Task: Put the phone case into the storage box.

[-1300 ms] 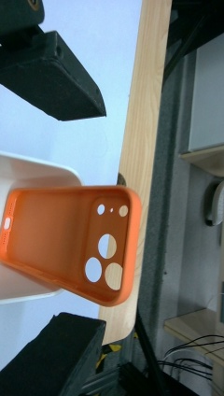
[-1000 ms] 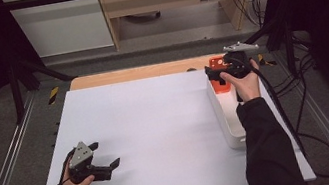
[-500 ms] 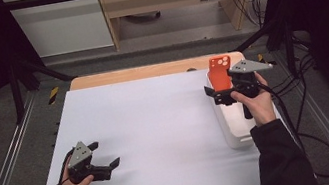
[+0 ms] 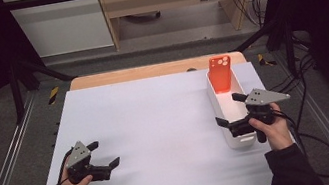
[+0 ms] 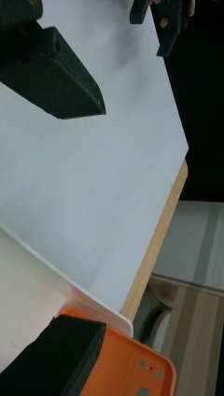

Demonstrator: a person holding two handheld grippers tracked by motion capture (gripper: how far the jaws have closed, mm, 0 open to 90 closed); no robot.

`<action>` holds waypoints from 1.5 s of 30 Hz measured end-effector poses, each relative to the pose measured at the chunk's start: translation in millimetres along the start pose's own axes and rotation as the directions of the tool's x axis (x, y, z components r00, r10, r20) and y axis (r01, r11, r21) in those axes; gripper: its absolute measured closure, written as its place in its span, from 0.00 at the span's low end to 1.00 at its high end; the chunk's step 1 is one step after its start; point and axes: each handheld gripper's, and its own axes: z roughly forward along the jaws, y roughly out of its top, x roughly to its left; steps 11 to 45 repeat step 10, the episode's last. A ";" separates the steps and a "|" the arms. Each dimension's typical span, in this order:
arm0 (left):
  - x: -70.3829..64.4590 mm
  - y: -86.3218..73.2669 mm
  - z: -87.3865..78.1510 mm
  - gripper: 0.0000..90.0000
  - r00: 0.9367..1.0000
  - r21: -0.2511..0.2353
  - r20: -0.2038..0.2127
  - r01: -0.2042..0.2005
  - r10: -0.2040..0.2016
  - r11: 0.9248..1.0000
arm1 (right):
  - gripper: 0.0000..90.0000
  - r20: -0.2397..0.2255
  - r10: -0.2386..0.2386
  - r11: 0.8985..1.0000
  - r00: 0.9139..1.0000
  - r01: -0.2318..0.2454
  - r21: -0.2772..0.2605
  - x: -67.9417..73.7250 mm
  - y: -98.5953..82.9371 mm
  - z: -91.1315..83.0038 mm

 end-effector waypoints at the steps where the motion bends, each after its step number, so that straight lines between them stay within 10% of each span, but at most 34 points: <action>1: -0.1 0.2 -0.2 0.00 1.000 -0.002 0.000 0.000 0.000 1.000 | 0.01 -0.005 0.007 1.000 1.000 -0.007 -0.001 0.1 -5.0 -2.2; 10: -1.1 2.0 -0.9 0.00 1.000 -0.015 0.009 -0.004 0.004 1.000 | 0.01 -0.036 0.037 0.999 0.999 -0.037 -0.004 -4.2 -31.6 -15.9; 45: -1.1 2.0 -0.9 0.00 1.000 -0.015 0.009 -0.004 0.004 1.000 | 0.01 -0.036 0.037 0.999 0.999 -0.037 -0.004 -4.2 -31.6 -15.9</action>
